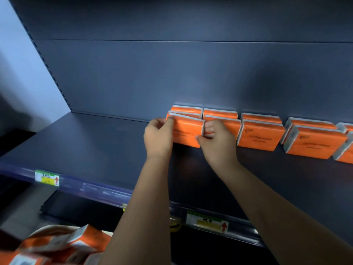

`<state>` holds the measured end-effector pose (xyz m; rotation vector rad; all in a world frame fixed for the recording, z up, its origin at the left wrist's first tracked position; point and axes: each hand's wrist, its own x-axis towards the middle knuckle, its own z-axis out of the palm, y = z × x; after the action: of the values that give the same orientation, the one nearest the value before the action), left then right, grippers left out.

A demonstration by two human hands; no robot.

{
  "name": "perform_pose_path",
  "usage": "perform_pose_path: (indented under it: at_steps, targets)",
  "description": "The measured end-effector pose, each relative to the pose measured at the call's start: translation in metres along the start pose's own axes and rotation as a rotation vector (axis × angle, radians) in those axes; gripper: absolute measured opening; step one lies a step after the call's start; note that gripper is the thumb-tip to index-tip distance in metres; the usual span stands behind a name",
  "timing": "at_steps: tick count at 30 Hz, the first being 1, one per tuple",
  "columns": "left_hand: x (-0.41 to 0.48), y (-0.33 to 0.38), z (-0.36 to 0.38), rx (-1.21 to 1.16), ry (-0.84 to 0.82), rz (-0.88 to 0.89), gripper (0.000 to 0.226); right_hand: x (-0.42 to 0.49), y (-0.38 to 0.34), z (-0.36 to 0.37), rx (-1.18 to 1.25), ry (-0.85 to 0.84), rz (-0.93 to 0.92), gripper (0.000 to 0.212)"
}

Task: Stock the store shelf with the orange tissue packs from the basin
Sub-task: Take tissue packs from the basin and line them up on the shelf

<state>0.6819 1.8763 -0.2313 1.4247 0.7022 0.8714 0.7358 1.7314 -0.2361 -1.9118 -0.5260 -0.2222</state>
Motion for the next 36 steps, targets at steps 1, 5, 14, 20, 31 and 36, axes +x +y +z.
perform_pose_path:
  at_steps: [1, 5, 14, 20, 31, 36]
  targets:
    - [0.0, 0.0, -0.002, 0.006, 0.007, -0.008, 0.019, -0.001, 0.0, 0.005, -0.029, 0.008, -0.034, 0.031]
    - [-0.001, 0.001, -0.007, 0.064, -0.023, -0.034, 0.012, 0.001, -0.002, 0.014, -0.073, -0.057, 0.018, 0.043]
    - [-0.004, -0.005, -0.007, 0.323, -0.169, -0.005, 0.006, -0.003, -0.006, 0.014, -0.087, -0.157, 0.134, 0.026]
    - [-0.012, 0.005, -0.006, 0.343, -0.237, -0.142, 0.089, -0.015, -0.022, -0.003, -0.214, -0.139, 0.182, 0.018]
    - [-0.106, 0.05, -0.157, 1.059, 0.056, 0.39, 0.07, -0.113, -0.12, -0.001, -0.251, -0.41, -0.103, 0.048]
    - [-0.165, 0.025, -0.29, 1.22, 0.187, 0.205, 0.063, -0.179, -0.18, 0.04, -0.241, -0.641, -0.229, 0.055]
